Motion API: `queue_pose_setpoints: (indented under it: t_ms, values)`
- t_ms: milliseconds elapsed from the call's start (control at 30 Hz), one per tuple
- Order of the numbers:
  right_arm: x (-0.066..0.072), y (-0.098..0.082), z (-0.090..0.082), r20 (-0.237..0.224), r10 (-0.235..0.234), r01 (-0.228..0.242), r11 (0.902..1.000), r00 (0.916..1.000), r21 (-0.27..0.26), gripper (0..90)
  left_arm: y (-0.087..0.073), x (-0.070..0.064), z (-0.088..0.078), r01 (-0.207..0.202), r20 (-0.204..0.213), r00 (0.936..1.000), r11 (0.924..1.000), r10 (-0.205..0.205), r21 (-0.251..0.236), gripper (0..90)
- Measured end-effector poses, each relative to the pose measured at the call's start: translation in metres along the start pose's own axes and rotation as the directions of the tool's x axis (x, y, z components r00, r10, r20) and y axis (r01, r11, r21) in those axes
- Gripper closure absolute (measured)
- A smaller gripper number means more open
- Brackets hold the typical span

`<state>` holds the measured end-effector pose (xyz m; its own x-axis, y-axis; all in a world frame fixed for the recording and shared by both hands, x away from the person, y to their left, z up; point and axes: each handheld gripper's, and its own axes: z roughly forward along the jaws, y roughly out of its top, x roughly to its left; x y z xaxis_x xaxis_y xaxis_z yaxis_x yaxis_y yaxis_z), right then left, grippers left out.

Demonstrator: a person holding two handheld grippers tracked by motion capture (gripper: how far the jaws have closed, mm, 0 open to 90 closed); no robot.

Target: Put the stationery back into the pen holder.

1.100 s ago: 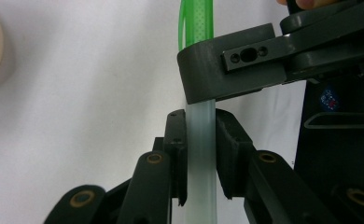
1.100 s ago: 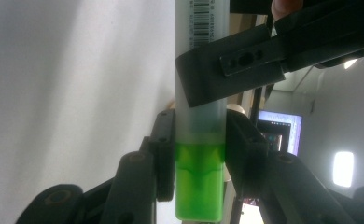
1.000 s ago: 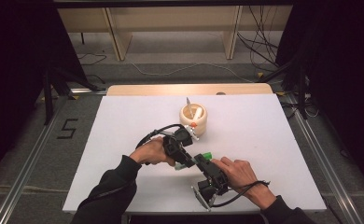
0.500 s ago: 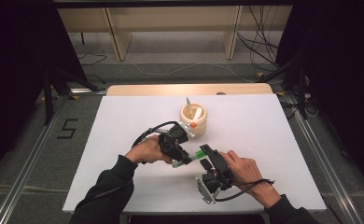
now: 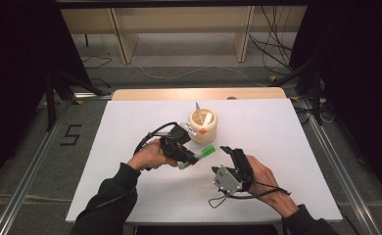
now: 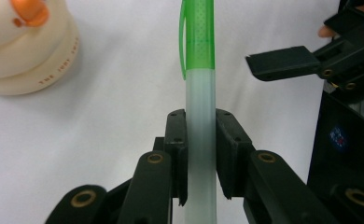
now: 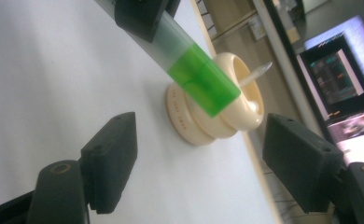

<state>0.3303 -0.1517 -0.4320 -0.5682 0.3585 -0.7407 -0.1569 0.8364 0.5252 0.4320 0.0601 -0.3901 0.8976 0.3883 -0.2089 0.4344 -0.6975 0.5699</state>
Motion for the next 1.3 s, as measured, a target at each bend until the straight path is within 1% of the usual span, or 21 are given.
queue_pose_setpoints:
  t_ms: [67,133,167,233,300,433,467,533,567,667,700,733,800,833,900,967,1000,1100,1167,1200,1300]
  values:
    - [-0.005,-0.002,-0.001,-0.029,0.05,-0.05,0.9987,0.9983,-0.004,25.6,-0.001,0.002,-0.002,0.011,-0.015,0.9998,0.9997,-0.011,-0.021,76.6]
    - [-0.008,-0.004,-0.002,-0.051,0.127,-0.128,0.9917,0.9906,-0.011,24.9,-0.001,0.003,-0.004,0.015,-0.026,0.9995,0.9994,-0.015,-0.033,76.6]
    - [-0.011,-0.005,-0.002,-0.064,0.149,-0.15,0.9886,0.9868,-0.012,24.5,-0.002,0.003,-0.004,0.025,-0.027,0.9993,0.9984,-0.026,-0.051,76.6]
    - [-0.015,-0.008,-0.002,-0.093,0.208,-0.21,0.9776,0.9737,-0.013,24.1,-0.002,0.004,-0.006,0.031,-0.037,0.9987,0.9971,-0.034,-0.069,76.6]
    - [-0.02,-0.012,-0.002,-0.127,0.272,-0.274,0.9616,0.9539,-0.001,23.5,-0.002,0.005,-0.007,0.041,-0.04,0.9982,0.9953,-0.044,-0.087,76.6]
    - [-0.028,-0.019,-0.002,-0.183,0.386,-0.392,0.9199,0.9042,0.003,23.1,-0.003,0.006,-0.01,0.052,-0.056,0.9966,0.99,-0.06,-0.131,76.6]
    - [-0.03,-0.021,-0.003,-0.202,0.414,-0.422,0.9067,0.8878,0.003,23.1,-0.003,0.007,-0.012,0.043,-0.06,0.9969,0.9907,-0.051,-0.129,76.6]
    - [-0.033,-0.024,-0.003,-0.22,0.463,-0.474,0.8803,0.8587,0.0,23.1,-0.003,0.007,-0.013,0.058,-0.065,0.9956,0.9865,-0.068,-0.153,76.6]
    - [-0.035,-0.025,-0.004,-0.231,0.482,-0.495,0.8689,0.845,0.003,23.1,-0.003,0.008,-0.014,0.052,-0.073,0.9953,0.9865,-0.063,-0.156,76.6]
    - [-0.04,-0.03,-0.004,-0.26,0.551,-0.568,0.8228,0.7933,0.009,23.1,-0.003,0.009,-0.016,0.067,-0.081,0.9932,0.9809,-0.083,-0.183,76.6]
    - [-0.041,-0.032,-0.005,-0.266,0.568,-0.587,0.8094,0.7787,0.011,23.1,-0.003,0.009,-0.016,0.068,-0.086,0.9926,0.9792,-0.086,-0.191,76.6]
    - [-0.043,-0.034,-0.005,-0.272,0.583,-0.603,0.7977,0.7659,0.01,23.1,-0.003,0.01,-0.017,0.076,-0.088,0.9916,0.9763,-0.095,-0.202,76.6]
    - [-0.045,-0.037,-0.005,-0.274,0.604,-0.624,0.7809,0.7484,0.016,23.2,-0.003,0.01,-0.018,0.084,-0.1,0.989,0.9706,-0.109,-0.226,76.6]
    - [-0.045,-0.038,-0.005,-0.275,0.611,-0.632,0.775,0.7425,0.016,22.9,-0.003,0.011,-0.019,0.09,-0.111,0.9867,0.9671,-0.119,-0.238,76.6]
    - [-0.046,-0.042,-0.005,-0.287,0.636,-0.658,0.7524,0.7165,0.023,22.7,-0.003,0.012,-0.02,0.1,-0.12,0.9834,0.9592,-0.136,-0.265,76.6]
    - [-0.048,-0.045,-0.005,-0.3,0.665,-0.689,0.7236,0.6838,0.033,22.2,-0.003,0.012,-0.022,0.11,-0.128,0.9801,0.9513,-0.152,-0.288,76.6]
    - [-0.049,-0.047,-0.005,-0.31,0.681,-0.707,0.7063,0.6633,0.039,22.1,-0.004,0.012,-0.023,0.117,-0.13,0.978,0.9459,-0.163,-0.303,76.6]
    - [-0.052,-0.053,-0.005,-0.328,0.724,-0.754,0.6549,0.6072,0.048,21.6,-0.004,0.014,-0.026,0.12,-0.145,0.9736,0.9358,-0.176,-0.331,76.6]
    - [-0.054,-0.056,-0.006,-0.332,0.74,-0.773,0.6328,0.5855,0.046,21.4,-0.005,0.014,-0.027,0.121,-0.156,0.9701,0.9286,-0.186,-0.351,76.6]
    - [-0.055,-0.058,-0.007,-0.331,0.745,-0.778,0.6265,0.5793,0.048,21.1,-0.005,0.015,-0.027,0.128,-0.156,0.9684,0.9242,-0.195,-0.36,76.6]
    - [-0.055,-0.061,-0.008,-0.321,0.752,-0.784,0.619,0.5757,0.044,20.6,-0.005,0.016,-0.028,0.137,-0.163,0.963,0.912,-0.214,-0.387,76.6]
